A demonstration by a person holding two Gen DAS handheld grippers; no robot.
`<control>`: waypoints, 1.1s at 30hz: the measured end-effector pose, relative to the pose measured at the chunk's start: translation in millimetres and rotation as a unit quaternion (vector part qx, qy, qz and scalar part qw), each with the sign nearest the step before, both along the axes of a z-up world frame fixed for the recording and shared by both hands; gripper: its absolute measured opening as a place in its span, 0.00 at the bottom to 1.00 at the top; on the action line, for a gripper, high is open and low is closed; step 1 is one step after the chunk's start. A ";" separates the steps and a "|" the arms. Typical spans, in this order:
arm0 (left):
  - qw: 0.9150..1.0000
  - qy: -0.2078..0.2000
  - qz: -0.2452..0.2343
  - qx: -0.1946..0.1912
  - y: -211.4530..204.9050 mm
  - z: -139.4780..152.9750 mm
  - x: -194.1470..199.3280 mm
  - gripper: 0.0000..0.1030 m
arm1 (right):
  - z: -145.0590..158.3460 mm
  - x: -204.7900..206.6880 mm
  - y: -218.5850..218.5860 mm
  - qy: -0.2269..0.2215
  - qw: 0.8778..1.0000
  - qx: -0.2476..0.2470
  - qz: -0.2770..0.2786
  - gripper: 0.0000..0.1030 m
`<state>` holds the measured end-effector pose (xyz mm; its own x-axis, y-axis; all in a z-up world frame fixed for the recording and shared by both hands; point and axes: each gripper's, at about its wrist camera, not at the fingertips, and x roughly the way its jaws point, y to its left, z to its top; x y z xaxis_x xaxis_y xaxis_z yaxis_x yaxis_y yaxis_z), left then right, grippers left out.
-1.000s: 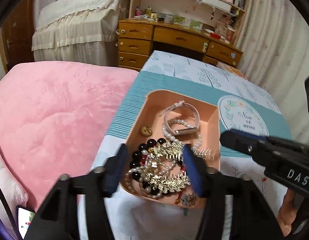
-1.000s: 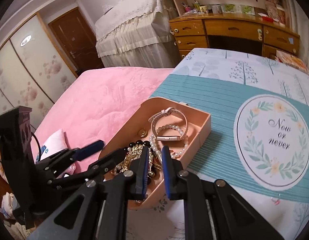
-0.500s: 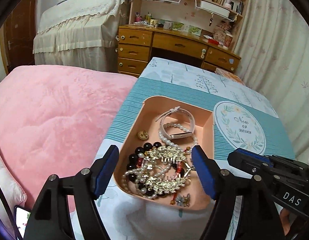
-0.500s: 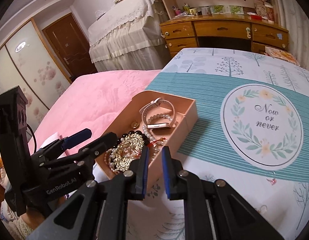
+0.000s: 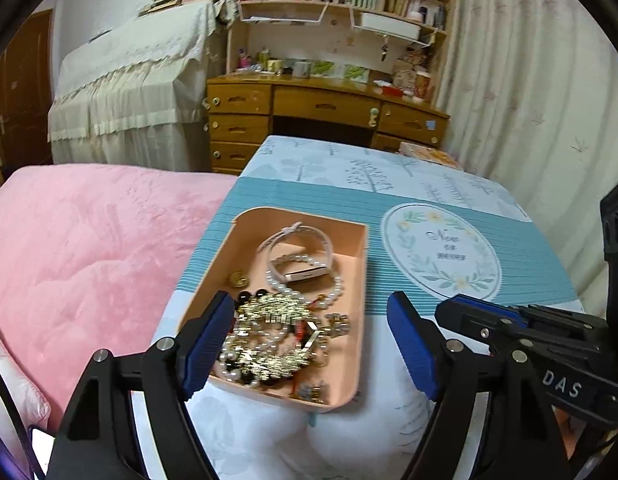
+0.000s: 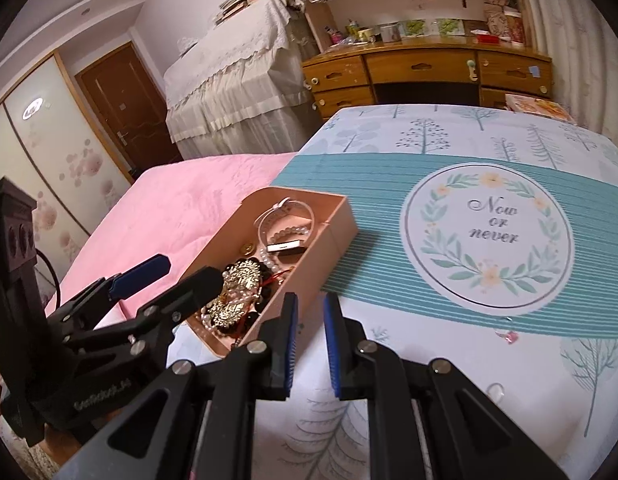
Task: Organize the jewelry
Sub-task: 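Grasp the small red charm on the sheet with the right tool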
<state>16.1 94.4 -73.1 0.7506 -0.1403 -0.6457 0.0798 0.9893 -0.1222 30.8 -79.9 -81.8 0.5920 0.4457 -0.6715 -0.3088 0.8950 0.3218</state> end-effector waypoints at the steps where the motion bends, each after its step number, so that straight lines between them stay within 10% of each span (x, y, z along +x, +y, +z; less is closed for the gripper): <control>1: 1.000 -0.002 -0.004 -0.001 -2.4 0.8 -1.6 0.76 | 0.8 -1.3 -3.7 -0.002 1.000 0.002 -0.004 0.13; 16: 0.998 -0.003 -0.062 -0.014 -31.7 -7.8 -13.3 0.87 | -7.9 -16.5 -47.5 -0.010 0.999 -0.016 -0.040 0.13; 20: 0.996 0.005 -0.083 -0.016 -40.3 -14.5 -13.1 0.87 | -17.5 -18.1 -60.2 -0.003 0.999 -0.028 -0.046 0.34; 33: 0.991 0.024 -0.131 0.019 -72.0 -39.0 -15.4 0.87 | -43.8 -23.8 -74.1 0.002 0.993 -0.104 -0.050 0.35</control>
